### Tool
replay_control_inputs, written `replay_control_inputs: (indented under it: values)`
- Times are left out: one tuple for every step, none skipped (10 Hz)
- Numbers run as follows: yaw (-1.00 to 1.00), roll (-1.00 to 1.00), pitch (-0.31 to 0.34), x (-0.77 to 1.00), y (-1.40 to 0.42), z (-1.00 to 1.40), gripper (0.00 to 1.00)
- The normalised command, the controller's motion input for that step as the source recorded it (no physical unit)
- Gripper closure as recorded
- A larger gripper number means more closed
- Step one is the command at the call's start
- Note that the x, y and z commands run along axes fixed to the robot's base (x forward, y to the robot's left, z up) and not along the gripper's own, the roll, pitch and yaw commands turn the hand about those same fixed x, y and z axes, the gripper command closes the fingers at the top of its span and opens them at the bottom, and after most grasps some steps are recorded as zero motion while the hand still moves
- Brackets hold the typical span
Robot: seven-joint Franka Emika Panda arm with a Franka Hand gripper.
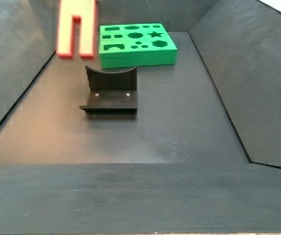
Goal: Pick up the double-square object. Move up. Place the double-square object on the fixture. Regrasp the double-square object. Move to above the board. Insert the double-square object.
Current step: Move to above the board.
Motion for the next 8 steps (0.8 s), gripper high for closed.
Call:
replay_control_inputs:
  values:
    - [0.04,0.06,0.195,0.20,-0.06,0.83,1.00]
    - [0.07,0.05,0.193,0.15,-0.05,0.64,1.00]
    - [0.10,0.03,0.176,0.09,-0.03,0.40,1.00]
    - [0.12,0.02,0.163,0.07,-0.03,0.28,1.00]
    - [-0.07,-1.00,0.042,-1.00,-0.94,0.38,1.00]
    - [-0.07,-1.00,0.039,-1.00,-0.94,0.38,1.00]
    - [-0.06,-1.00,-0.006,-1.00,-0.84,0.37,1.00]
    - [-0.06,-1.00,-0.017,-1.00,-0.82,0.36,1.00]
